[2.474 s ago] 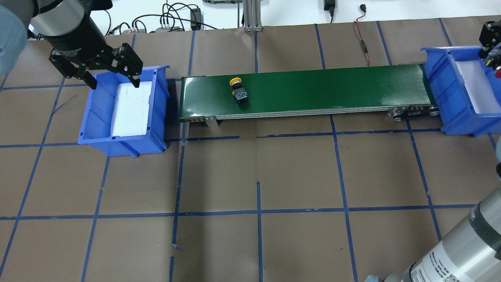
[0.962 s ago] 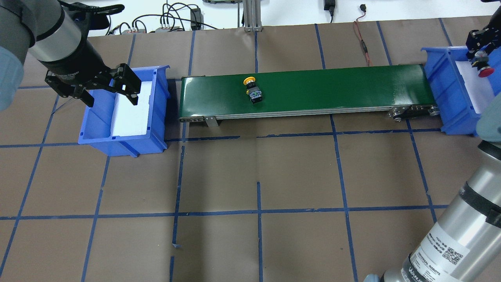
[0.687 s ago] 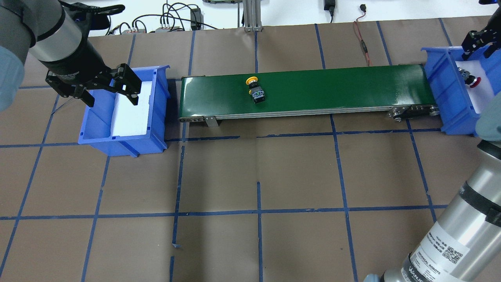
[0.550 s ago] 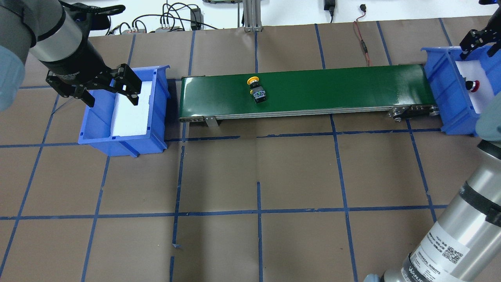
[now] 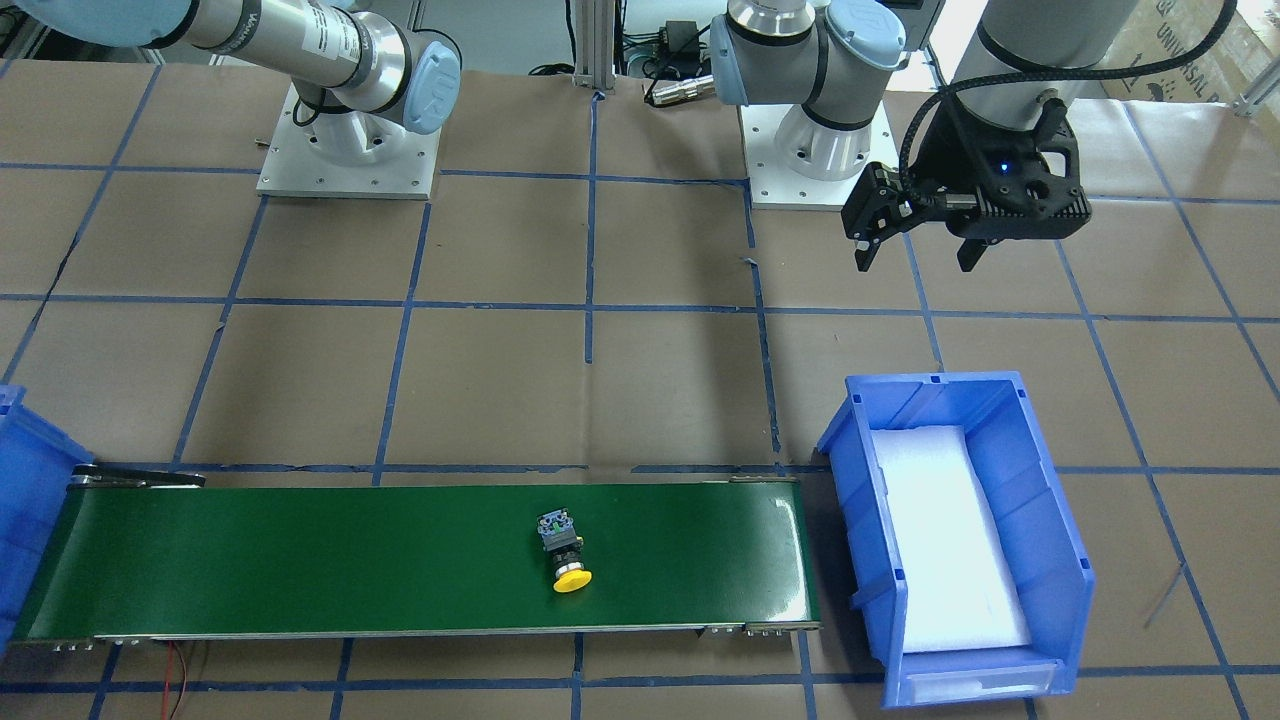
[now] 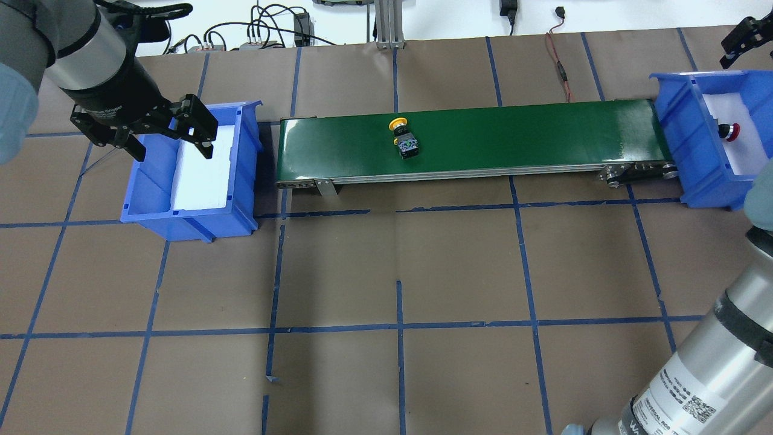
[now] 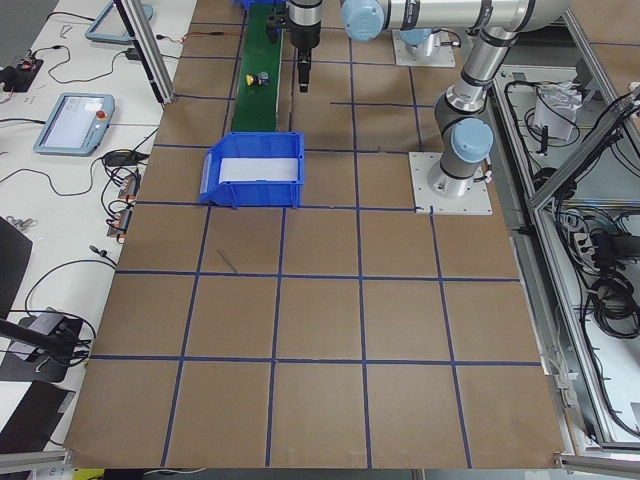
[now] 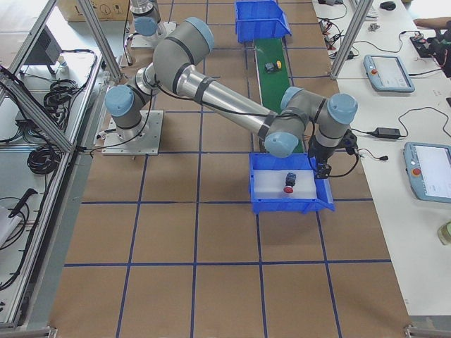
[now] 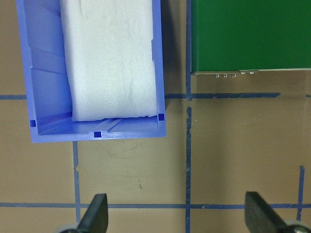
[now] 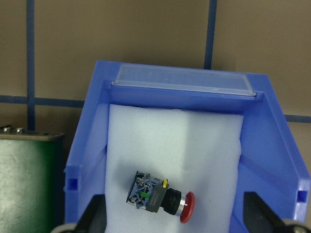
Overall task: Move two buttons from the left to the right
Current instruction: 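Move the right gripper back over the belt toward the yellow-capped button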
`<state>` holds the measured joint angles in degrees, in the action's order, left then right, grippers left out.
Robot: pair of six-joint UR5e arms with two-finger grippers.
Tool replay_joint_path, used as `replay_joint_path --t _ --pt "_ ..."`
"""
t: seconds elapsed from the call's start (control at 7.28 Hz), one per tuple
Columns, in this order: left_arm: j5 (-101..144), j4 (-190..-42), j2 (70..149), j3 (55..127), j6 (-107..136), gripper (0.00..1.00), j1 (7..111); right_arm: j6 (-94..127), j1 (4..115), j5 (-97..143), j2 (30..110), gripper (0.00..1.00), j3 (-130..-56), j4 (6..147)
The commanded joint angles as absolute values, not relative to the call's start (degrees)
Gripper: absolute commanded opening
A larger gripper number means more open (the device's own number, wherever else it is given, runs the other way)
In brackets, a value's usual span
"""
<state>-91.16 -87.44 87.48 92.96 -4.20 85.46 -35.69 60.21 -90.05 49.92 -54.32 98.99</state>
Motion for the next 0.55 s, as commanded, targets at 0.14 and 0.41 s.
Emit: replay_joint_path --t 0.14,0.41 --pt "-91.4 -87.5 87.3 92.8 -4.0 1.0 85.4 -35.9 67.6 -87.9 56.0 0.99 -54.9 93.7" --pt "-91.3 -87.5 86.5 93.9 -3.6 1.0 85.5 -30.9 73.1 -88.0 56.9 0.98 -55.8 93.9"
